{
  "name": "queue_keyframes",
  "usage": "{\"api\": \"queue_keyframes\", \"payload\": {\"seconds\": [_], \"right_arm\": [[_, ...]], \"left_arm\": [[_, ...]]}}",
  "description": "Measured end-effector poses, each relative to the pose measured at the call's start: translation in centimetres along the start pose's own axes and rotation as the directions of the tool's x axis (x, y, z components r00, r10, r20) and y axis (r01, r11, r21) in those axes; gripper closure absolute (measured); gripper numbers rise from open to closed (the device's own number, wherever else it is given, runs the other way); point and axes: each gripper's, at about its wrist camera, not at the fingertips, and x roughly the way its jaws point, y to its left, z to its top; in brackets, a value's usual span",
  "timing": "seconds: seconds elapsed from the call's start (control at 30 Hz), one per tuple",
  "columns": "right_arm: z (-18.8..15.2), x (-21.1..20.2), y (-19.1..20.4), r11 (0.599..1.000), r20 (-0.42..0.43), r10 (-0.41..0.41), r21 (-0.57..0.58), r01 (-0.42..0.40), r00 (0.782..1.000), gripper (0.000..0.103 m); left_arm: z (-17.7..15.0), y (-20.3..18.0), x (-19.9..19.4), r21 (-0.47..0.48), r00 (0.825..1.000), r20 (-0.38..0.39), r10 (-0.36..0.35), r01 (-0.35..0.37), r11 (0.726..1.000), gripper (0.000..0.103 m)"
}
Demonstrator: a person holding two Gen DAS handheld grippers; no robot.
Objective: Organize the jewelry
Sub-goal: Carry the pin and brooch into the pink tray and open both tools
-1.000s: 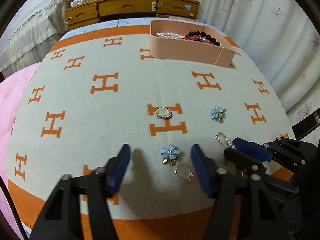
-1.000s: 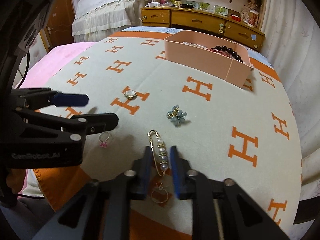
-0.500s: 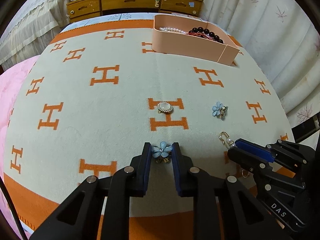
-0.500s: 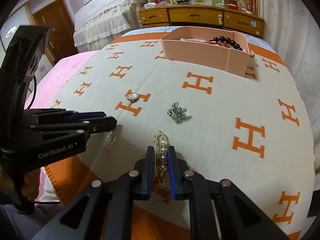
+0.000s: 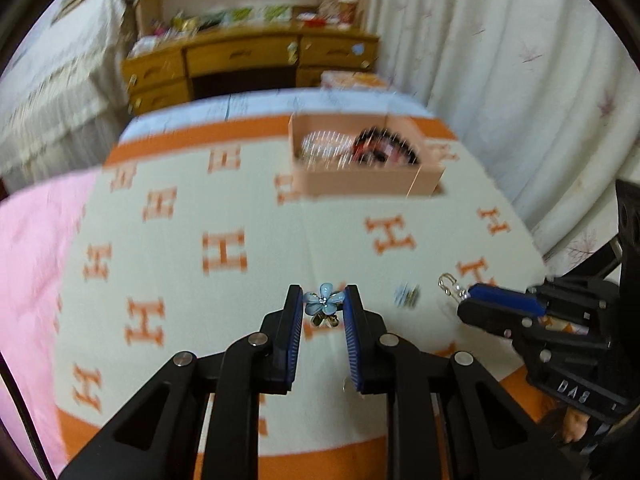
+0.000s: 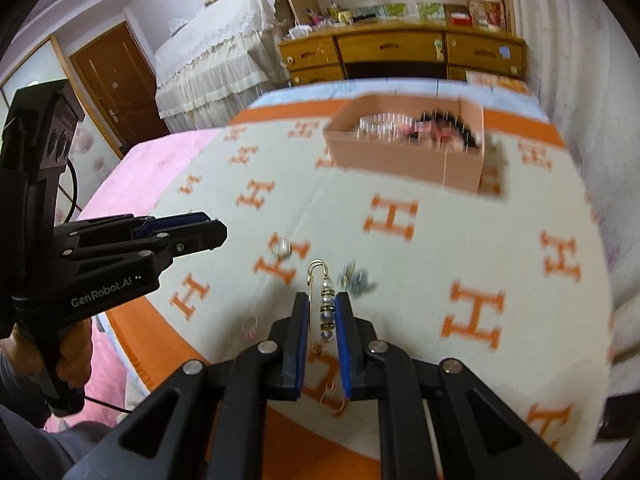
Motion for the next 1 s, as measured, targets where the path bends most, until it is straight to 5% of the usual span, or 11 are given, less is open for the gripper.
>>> {"api": "queue_keyframes", "payload": {"seconds": [0.37, 0.6, 1.0], "right_arm": [[12.5, -6.8, -1.3, 0.999, 0.155, -0.041, 0.001, 0.042, 0.987, 0.090], [19.3, -7.2, -2.8, 0.996, 0.171, -0.076, 0.055, 0.068, 0.982, 0.090], [22.1, 3.3, -8.8, 0.972, -0.043, -0.089, 0.214, 0.096, 0.995, 0.090]], "left_arm": [[12.8, -1.1, -3.3, 0.130, 0.996, 0.088, 0.010, -0.022, 0.991, 0.085], [19.8, -1.0, -0.8, 0.105, 0.997, 0.076, 0.033, -0.041, 0.994, 0.085], [20.3, -1.4, 10.6, 0.144, 0.994, -0.065, 0.090, -0.080, 0.986, 0.085]]}}
